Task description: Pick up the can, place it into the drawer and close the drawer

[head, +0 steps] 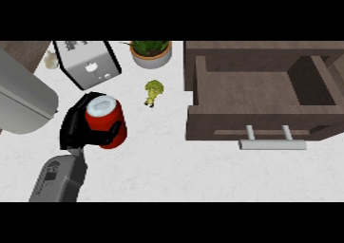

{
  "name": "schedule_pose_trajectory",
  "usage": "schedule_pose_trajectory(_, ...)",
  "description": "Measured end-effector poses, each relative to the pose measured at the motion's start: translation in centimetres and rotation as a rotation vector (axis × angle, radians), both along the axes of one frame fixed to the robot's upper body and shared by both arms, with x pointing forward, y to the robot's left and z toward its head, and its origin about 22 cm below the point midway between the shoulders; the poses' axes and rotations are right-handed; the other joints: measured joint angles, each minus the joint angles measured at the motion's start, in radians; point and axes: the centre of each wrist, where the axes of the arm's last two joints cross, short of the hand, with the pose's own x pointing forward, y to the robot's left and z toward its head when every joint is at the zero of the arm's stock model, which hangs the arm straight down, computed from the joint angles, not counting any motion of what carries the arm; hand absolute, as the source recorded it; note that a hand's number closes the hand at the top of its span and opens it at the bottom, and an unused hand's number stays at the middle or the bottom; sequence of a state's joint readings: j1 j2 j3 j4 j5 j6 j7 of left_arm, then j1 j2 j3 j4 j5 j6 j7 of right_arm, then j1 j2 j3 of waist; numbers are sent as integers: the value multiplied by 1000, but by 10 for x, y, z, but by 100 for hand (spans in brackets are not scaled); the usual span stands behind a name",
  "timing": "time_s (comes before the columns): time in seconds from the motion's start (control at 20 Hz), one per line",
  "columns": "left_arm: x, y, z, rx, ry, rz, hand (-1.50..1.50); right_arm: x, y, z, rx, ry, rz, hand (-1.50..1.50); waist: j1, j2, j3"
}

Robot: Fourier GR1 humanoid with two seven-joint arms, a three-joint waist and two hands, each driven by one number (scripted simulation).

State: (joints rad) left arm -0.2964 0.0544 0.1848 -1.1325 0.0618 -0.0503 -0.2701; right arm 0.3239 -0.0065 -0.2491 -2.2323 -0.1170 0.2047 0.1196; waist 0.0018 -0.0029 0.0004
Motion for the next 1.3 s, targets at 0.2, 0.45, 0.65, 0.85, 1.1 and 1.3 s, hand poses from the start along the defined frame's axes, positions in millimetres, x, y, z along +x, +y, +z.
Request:
schedule_pose_trajectory(0.2, 12, -23, 32, 32, -41, -22, 150, 5, 3, -3, -8, -5, 0, -150, -2, 1, 0)
schedule_pose_trajectory(0.45, 20, -53, 79, 59, -79, -55, 150, 0, -10, -3, -12, -7, -5, -150, -5, 0, 0)
schedule_pose_trajectory(0.65, 28, -84, 111, 60, -83, -89, 150, 0, -13, -3, -10, -7, -6, -150, -9, 1, 0)
schedule_pose_trajectory(0.85, 35, -114, 140, 82, -95, -113, 150, 3, -7, -1, -13, -9, -3, -150, -11, 2, 0)
schedule_pose_trajectory(1.1, 47, -157, 175, 106, -125, -137, 150, 6, -6, 0, -16, -15, -12, -150, -16, 3, 0)
schedule_pose_trajectory(1.3, 60, -183, 205, 122, -142, -143, 150, 6, -11, 0, -9, -18, -9, -150, -21, 4, 0)
